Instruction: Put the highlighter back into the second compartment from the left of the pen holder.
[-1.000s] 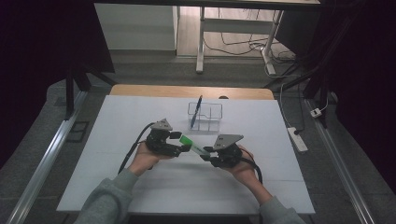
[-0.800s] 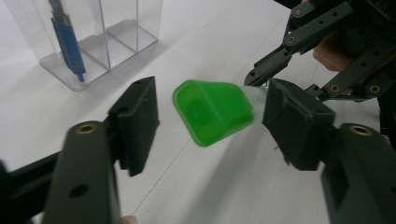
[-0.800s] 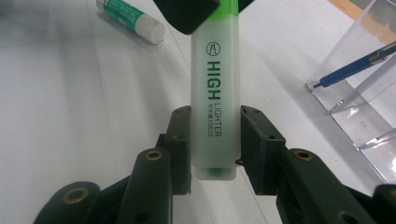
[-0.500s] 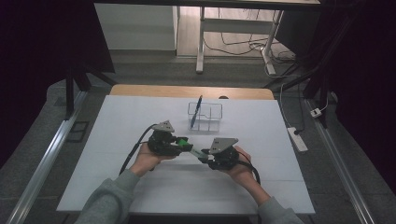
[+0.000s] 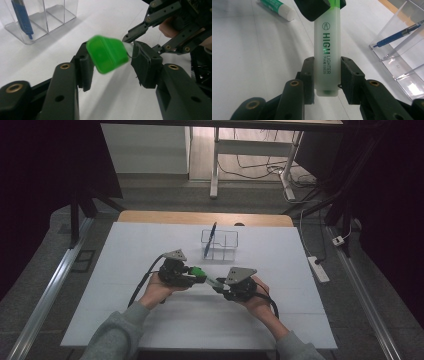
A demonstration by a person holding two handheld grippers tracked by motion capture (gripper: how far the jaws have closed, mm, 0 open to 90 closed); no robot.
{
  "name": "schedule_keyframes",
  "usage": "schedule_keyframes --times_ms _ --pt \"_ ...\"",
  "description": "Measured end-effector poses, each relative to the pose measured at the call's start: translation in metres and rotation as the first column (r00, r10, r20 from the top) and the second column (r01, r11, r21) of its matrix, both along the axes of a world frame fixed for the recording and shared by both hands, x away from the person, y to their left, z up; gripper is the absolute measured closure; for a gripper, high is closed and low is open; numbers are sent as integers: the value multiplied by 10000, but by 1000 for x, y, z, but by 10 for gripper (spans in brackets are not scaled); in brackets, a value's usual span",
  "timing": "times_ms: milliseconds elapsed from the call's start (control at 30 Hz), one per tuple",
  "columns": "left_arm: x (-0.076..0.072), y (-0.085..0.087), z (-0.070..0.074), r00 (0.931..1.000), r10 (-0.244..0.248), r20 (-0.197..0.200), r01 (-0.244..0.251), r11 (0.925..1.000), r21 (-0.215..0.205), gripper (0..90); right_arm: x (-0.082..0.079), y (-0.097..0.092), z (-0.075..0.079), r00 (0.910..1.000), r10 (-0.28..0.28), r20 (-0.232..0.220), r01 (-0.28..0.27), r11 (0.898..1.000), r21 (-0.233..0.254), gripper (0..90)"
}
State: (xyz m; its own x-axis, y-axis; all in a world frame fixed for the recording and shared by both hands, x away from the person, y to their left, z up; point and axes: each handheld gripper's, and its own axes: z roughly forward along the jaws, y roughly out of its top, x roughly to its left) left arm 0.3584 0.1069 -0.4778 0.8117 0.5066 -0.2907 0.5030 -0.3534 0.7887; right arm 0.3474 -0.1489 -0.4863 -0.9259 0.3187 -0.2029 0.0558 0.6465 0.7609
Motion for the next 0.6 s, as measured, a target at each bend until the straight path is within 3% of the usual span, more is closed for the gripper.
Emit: schedule_keyframes --times_ms 233,467,600 --pt "0 2 1 9998 -195 -39 193 9988 -453 612 -1 2 -2 9999 31 144 -28 9997 -234 653" --pt "-1 0 1 9998 -196 36 197 9991 -376 616 -1 4 -4 9998 26 173 -17 9988 -491 654" --pt "0 0 1 9992 -391 -85 386 9975 -587 664 -1 6 -6 9997 38 221 -23 9976 -692 653"
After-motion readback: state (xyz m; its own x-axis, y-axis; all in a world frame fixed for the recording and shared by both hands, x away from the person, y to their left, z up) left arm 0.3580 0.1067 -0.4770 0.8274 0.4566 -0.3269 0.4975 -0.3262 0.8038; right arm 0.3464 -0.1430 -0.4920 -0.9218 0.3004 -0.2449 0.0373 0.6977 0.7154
